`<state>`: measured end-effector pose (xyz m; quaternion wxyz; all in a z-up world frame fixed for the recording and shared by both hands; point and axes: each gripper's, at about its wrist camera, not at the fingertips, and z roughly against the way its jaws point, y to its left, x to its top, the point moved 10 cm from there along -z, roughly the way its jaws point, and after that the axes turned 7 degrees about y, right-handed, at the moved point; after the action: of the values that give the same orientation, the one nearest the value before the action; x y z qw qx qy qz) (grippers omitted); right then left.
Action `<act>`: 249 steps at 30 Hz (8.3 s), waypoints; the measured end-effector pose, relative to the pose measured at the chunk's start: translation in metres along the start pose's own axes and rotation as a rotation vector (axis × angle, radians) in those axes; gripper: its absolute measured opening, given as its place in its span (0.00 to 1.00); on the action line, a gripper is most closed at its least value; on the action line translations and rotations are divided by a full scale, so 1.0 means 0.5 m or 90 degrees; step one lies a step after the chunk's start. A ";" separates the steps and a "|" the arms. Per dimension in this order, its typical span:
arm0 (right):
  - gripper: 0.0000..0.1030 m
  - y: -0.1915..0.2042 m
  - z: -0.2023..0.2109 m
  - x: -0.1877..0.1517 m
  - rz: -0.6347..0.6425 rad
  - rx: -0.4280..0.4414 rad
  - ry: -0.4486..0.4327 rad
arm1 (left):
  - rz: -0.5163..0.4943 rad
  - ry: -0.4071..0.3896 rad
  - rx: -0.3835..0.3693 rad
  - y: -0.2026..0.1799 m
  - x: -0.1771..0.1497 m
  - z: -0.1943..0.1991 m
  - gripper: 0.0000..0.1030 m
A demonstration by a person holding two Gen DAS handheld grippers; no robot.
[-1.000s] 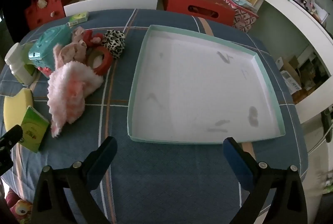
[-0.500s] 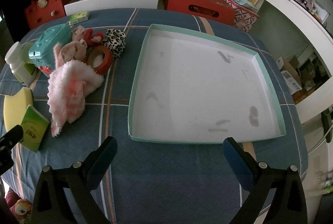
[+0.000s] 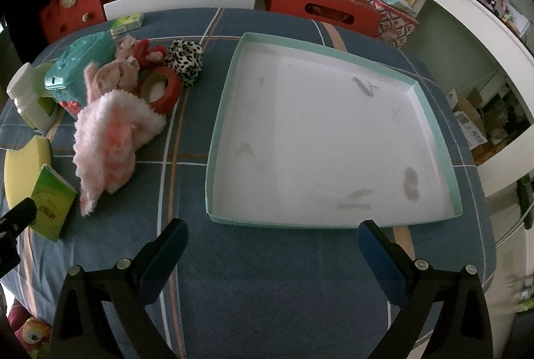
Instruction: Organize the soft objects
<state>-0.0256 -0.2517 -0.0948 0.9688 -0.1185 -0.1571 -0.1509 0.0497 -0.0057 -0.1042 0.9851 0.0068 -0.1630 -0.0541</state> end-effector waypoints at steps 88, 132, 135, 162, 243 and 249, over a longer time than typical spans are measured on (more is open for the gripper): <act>0.73 0.257 0.001 0.122 0.086 0.221 -0.044 | 0.137 -0.001 0.015 0.111 0.050 -0.019 1.00; 0.13 0.134 0.121 0.141 -0.004 0.262 -0.170 | -0.053 0.026 -0.081 -0.085 0.006 -0.024 0.47; 0.13 0.128 0.134 0.143 -0.009 0.265 -0.184 | -0.053 0.023 -0.083 -0.088 0.006 -0.023 0.37; 0.13 -0.165 0.287 0.152 -0.216 0.196 -0.364 | -0.101 -0.129 -0.151 -0.160 0.069 0.176 0.23; 0.99 0.155 0.127 0.127 -0.007 0.191 -0.142 | 0.108 -0.132 -0.049 0.042 0.130 0.081 0.96; 0.99 0.197 0.097 0.121 0.027 0.181 -0.111 | 0.139 -0.110 -0.015 0.121 0.106 0.056 0.96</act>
<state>0.0487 -0.1623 -0.0477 0.9615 0.0039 -0.2574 -0.0962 0.0970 0.0488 -0.0589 0.9674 -0.0270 -0.2464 0.0512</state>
